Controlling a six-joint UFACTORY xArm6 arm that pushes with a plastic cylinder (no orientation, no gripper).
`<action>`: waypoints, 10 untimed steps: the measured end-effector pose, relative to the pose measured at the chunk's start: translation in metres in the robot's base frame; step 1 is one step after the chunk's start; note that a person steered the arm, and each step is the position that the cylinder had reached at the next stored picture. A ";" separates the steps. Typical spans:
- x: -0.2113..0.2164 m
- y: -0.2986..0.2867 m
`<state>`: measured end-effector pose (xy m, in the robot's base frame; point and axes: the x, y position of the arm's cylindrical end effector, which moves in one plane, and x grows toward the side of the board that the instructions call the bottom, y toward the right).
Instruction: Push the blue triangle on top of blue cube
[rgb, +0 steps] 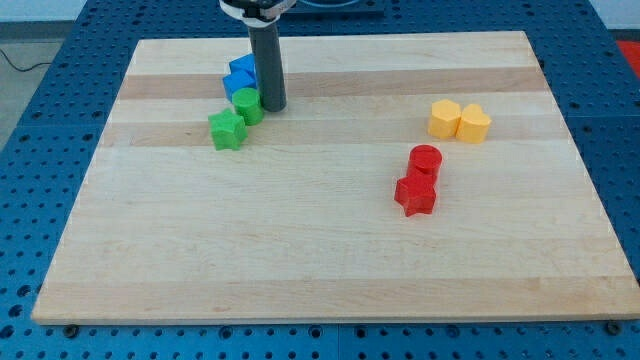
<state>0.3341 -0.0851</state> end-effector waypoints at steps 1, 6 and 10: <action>0.000 -0.021; -0.045 0.083; -0.080 -0.001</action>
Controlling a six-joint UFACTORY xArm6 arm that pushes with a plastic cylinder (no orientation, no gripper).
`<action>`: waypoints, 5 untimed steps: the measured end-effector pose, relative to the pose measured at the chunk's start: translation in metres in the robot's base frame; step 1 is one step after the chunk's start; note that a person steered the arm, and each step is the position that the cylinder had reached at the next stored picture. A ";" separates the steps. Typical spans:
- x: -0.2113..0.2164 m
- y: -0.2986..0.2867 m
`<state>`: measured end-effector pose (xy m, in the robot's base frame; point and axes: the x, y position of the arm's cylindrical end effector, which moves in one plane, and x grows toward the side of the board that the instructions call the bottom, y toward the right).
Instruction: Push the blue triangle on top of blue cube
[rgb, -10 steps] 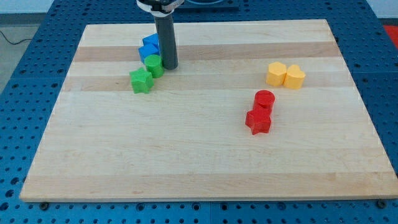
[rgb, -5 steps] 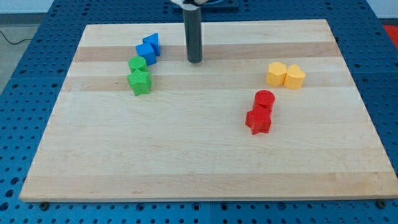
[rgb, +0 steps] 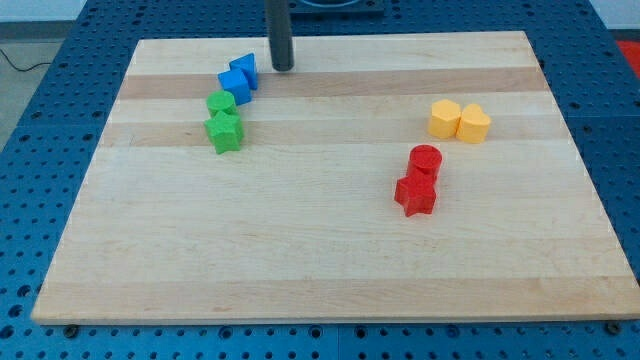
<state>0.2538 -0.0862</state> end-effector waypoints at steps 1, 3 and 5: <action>0.000 -0.028; 0.000 -0.040; 0.019 -0.037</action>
<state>0.2730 -0.1233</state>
